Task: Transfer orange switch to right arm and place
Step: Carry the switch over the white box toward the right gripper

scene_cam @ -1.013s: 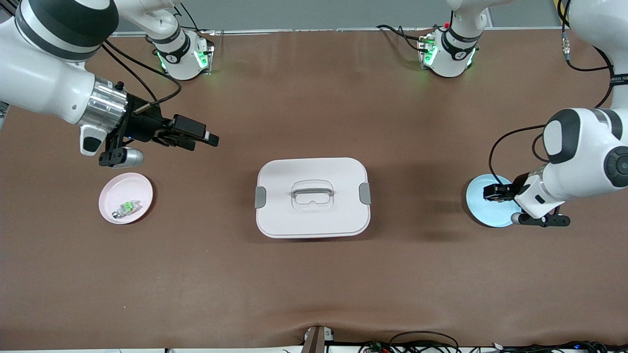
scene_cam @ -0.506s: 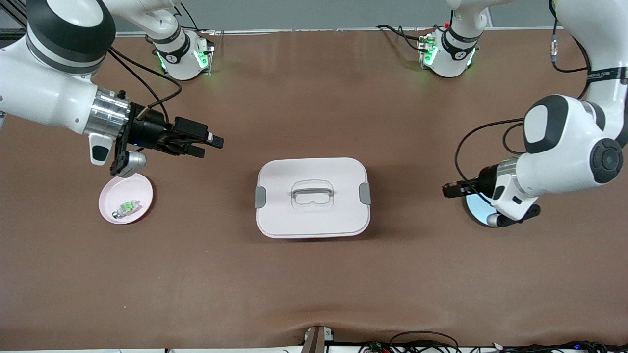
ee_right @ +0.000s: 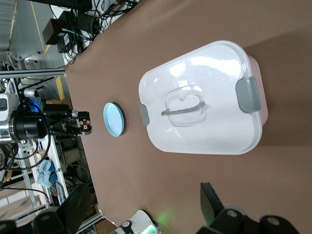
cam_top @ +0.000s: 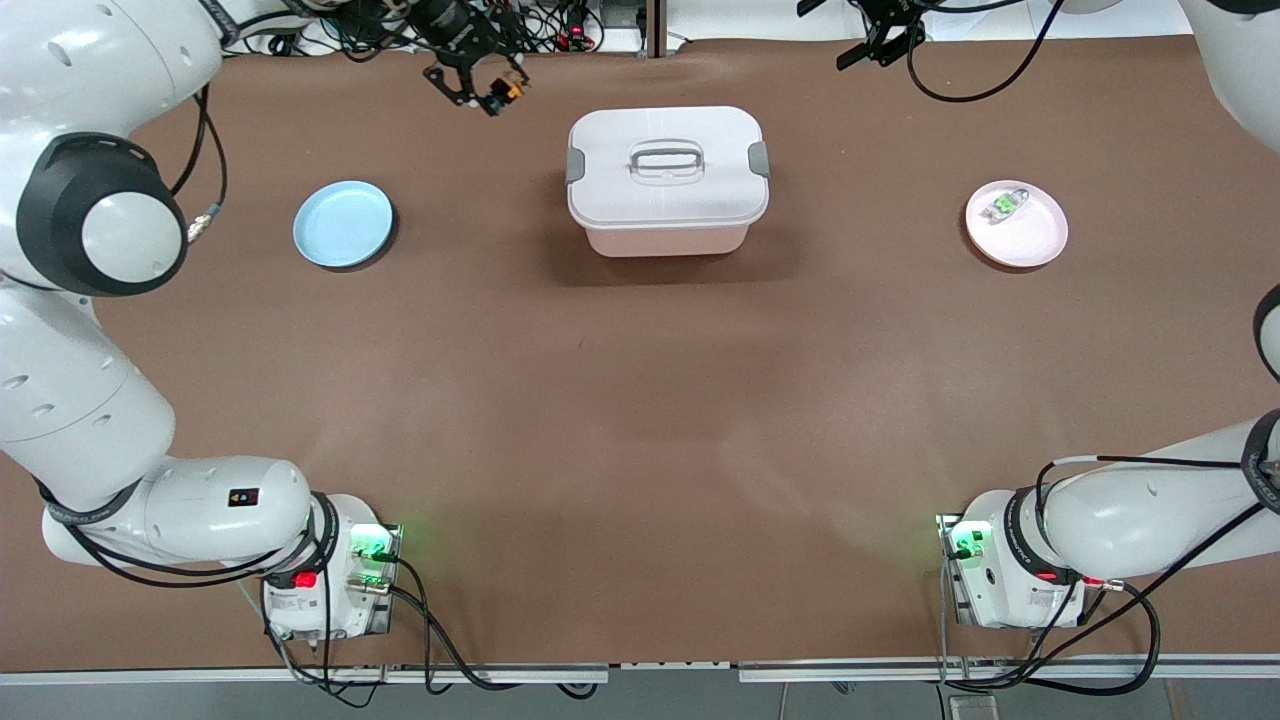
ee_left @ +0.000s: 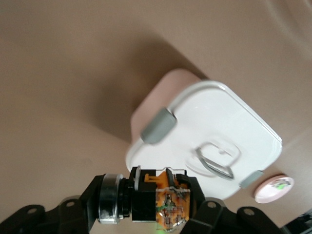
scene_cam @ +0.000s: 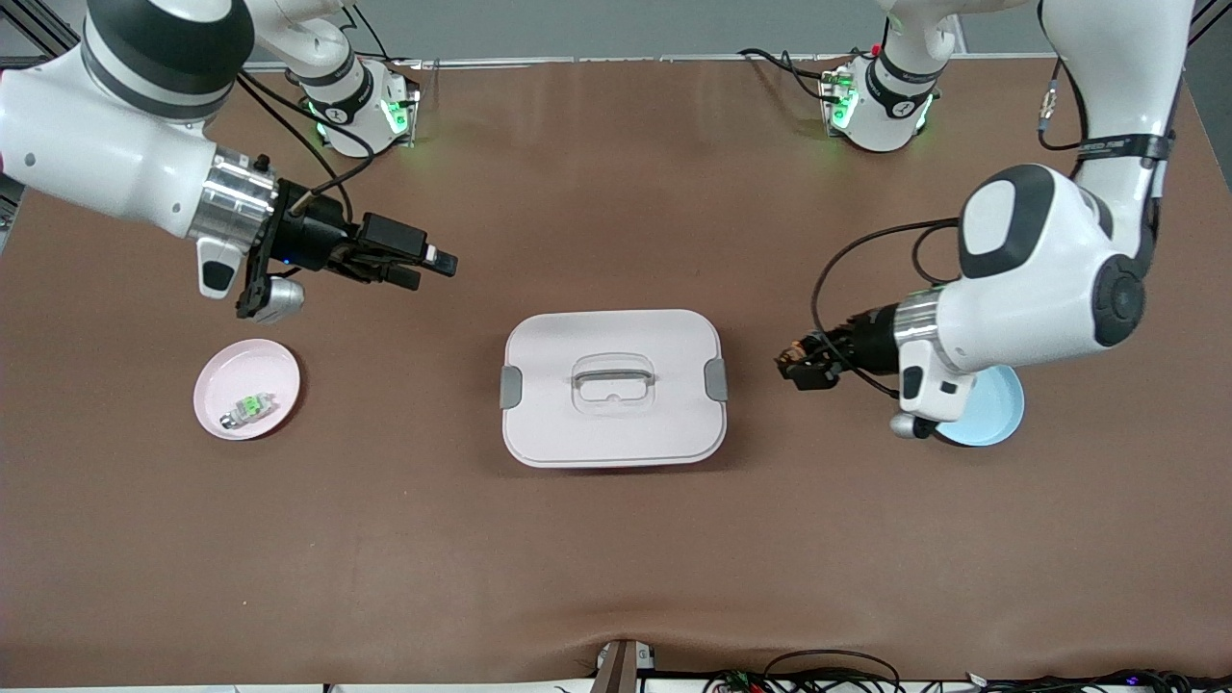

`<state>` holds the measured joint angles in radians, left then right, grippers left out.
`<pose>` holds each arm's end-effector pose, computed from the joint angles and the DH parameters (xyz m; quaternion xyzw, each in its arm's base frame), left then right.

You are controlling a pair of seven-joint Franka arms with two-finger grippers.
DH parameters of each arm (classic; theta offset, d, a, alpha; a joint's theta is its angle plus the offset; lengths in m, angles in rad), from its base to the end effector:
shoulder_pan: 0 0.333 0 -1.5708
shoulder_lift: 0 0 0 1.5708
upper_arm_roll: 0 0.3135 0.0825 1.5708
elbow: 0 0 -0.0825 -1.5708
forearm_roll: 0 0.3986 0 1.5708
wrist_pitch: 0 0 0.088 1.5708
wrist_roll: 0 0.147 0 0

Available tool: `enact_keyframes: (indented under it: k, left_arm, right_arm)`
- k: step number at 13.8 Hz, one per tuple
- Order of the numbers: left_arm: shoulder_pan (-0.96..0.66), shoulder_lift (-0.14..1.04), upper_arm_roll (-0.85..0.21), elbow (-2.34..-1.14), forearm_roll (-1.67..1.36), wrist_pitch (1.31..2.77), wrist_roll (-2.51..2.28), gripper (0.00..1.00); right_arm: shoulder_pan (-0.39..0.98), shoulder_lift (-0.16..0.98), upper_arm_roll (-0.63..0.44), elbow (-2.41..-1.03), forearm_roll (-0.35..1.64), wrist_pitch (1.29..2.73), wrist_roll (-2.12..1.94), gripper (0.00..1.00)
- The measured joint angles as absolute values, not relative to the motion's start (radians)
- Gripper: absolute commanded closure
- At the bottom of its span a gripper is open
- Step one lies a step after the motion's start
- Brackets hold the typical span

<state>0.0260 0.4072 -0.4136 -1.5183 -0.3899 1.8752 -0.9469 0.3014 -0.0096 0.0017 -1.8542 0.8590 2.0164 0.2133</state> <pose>0.6298 -0.2683 0.4111 0.9045 0.3363 -0.1702 0.1996 0.5572 0.2494 0.5208 -0.9115 0.1058 0.0241 0.3968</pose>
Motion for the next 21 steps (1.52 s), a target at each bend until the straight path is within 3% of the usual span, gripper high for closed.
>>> enact_keyframes:
  k: [4, 7, 11, 16, 21]
  left_arm:
    - [-0.093, 0.454, -0.415, -1.421, -0.399, 1.879, -1.204, 0.9]
    - [-0.152, 0.482, -0.415, -1.364, -0.421, 1.897, -1.308, 0.9]
    - [-0.201, 0.497, -0.415, -1.357, -0.474, 1.948, -1.43, 0.9]
    - [-0.262, 0.516, -0.415, -1.356, -0.474, 2.023, -1.533, 0.9]
    - [-0.285, 0.528, -0.414, -1.354, -0.474, 2.036, -1.54, 0.9]
  right_arm:
    - [0.363, -0.04, 0.004, -1.872, 0.842, 2.033, 0.277, 0.0]
    - [0.434, -0.04, 0.008, -1.884, 0.826, 2.136, 0.287, 0.0]
    - [0.516, -0.028, 0.01, -1.9, 0.821, 2.263, 0.348, 0.0]
    - [0.586, 0.065, 0.011, -1.908, 0.821, 2.44, 0.367, 0.0]
    - [0.588, 0.116, 0.004, -1.892, 0.825, 2.5, 0.372, 0.0]
